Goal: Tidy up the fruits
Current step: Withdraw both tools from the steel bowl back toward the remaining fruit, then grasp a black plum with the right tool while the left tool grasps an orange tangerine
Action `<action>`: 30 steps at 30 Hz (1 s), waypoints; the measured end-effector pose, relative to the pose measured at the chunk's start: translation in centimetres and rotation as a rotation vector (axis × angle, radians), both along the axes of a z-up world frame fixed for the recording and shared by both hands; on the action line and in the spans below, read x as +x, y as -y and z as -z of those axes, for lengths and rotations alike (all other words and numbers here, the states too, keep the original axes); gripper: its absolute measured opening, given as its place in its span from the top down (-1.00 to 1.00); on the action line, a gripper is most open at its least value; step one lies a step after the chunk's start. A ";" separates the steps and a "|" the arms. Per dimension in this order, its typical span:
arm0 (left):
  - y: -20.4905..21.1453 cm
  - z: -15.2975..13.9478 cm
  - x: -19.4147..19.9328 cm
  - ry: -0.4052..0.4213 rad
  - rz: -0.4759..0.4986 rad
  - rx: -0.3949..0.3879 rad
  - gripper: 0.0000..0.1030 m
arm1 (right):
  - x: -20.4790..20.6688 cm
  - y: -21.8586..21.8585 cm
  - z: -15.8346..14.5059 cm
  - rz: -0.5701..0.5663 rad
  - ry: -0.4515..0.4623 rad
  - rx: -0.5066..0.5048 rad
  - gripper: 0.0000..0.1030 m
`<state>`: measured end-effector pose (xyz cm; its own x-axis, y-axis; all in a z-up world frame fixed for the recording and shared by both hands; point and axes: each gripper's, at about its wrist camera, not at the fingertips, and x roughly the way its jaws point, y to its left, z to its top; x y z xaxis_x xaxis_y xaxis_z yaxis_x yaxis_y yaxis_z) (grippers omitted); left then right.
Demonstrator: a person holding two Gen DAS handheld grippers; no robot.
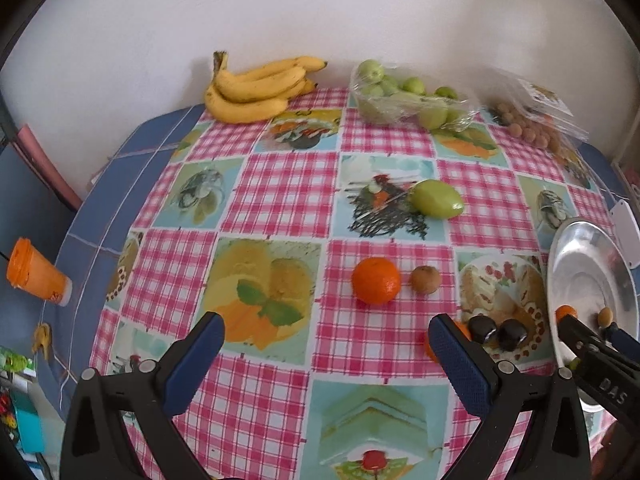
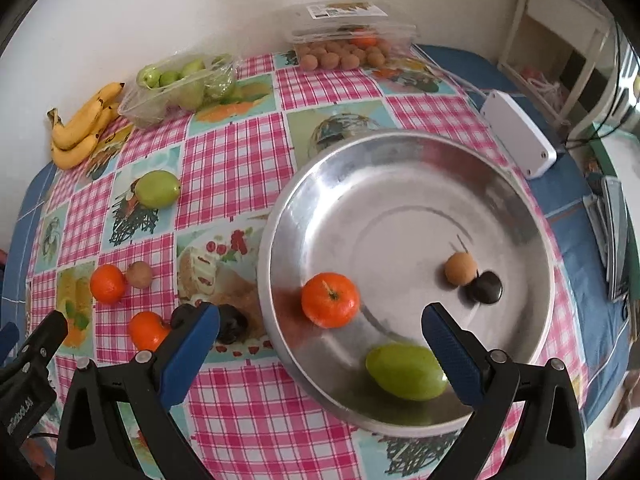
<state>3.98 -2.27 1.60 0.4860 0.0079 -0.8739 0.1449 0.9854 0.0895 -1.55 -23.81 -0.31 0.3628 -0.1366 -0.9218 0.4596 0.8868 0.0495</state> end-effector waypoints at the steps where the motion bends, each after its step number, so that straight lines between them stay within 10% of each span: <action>1: -0.3 0.3 0.1 -0.014 -0.007 -0.002 -1.00 | -0.2 -0.1 0.0 0.001 -0.001 0.001 -0.96; 10: -3.6 2.6 1.0 -0.129 -0.100 -0.086 -1.00 | -0.2 -3.7 0.0 -0.089 0.013 0.057 -0.96; 30: -4.3 2.3 2.8 -0.116 -0.094 -0.273 -1.00 | 2.9 -6.2 0.9 -0.165 0.024 0.165 -0.83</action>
<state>6.74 2.00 -0.73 0.3908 -0.1943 -0.8998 0.0458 0.9804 -0.1918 1.33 -17.56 -1.25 0.3896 0.0782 -0.9177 0.3061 0.9288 0.2091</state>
